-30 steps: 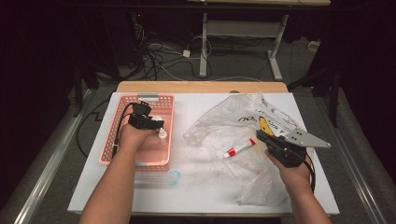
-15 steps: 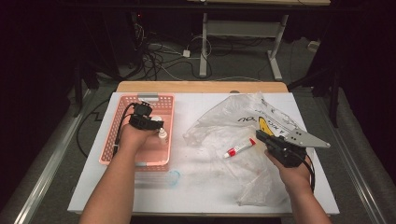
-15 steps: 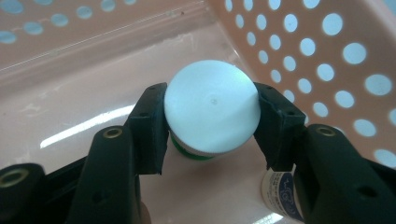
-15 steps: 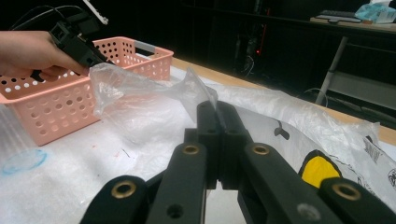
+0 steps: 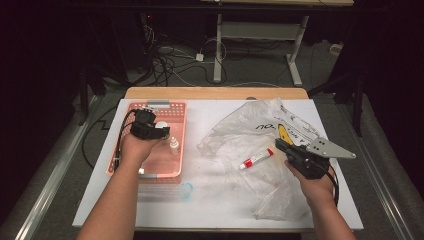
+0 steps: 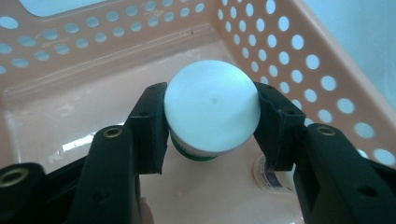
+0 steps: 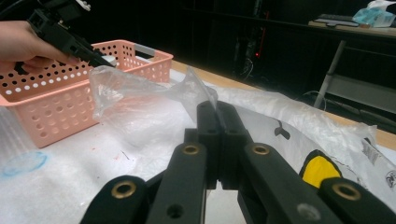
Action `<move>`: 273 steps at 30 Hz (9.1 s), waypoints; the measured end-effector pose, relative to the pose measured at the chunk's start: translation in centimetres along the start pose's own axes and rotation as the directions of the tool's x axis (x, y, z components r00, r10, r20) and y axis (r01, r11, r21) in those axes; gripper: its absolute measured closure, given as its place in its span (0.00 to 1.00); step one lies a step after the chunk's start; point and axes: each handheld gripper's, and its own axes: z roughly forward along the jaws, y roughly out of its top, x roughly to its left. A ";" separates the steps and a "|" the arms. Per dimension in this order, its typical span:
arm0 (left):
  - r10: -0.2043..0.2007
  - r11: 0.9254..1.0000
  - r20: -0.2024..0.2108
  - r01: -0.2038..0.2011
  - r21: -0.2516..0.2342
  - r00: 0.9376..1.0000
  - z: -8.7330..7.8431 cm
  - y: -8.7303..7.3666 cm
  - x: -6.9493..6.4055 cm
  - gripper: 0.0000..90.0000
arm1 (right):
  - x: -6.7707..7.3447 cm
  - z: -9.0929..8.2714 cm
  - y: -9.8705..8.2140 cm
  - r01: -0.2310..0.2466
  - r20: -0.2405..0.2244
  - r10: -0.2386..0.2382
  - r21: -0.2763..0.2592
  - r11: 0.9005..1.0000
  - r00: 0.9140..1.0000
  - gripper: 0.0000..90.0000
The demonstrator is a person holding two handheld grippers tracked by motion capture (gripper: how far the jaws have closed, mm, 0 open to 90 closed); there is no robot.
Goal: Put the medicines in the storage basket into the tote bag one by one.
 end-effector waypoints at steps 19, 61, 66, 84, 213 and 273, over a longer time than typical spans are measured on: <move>-0.003 0.996 0.025 0.005 -0.094 1.000 -3.9 -2.8 -1.1 0.54 | 0.2 0.8 -0.4 -0.013 0.000 0.014 0.031 0.999 1.000 1.00; 0.058 0.943 0.078 -0.029 -0.332 0.995 -7.6 -9.0 -4.4 0.54 | 0.7 0.3 -0.3 0.019 -0.013 -0.019 0.010 1.000 1.000 1.00; 0.073 0.937 0.092 -0.037 -0.348 0.993 -8.0 -8.9 -5.2 0.54 | 0.7 0.3 -0.4 0.021 -0.014 -0.021 0.008 1.000 1.000 1.00; 0.153 0.914 0.202 -0.061 -0.400 0.967 -8.3 -8.2 -8.8 0.54 | 0.8 0.4 -0.3 0.019 -0.022 -0.019 0.005 1.000 1.000 1.00; 0.341 0.915 0.311 -0.236 -0.328 0.887 -1.2 -7.2 -18.6 0.00 | 0.8 0.3 -0.1 -0.008 -0.031 0.007 -0.018 1.000 0.999 1.00; 0.039 0.936 0.072 -0.011 -0.352 0.997 -7.1 -5.9 -3.4 0.07 | 0.5 -0.1 -0.1 -0.014 -0.023 0.013 -0.025 1.000 1.000 1.00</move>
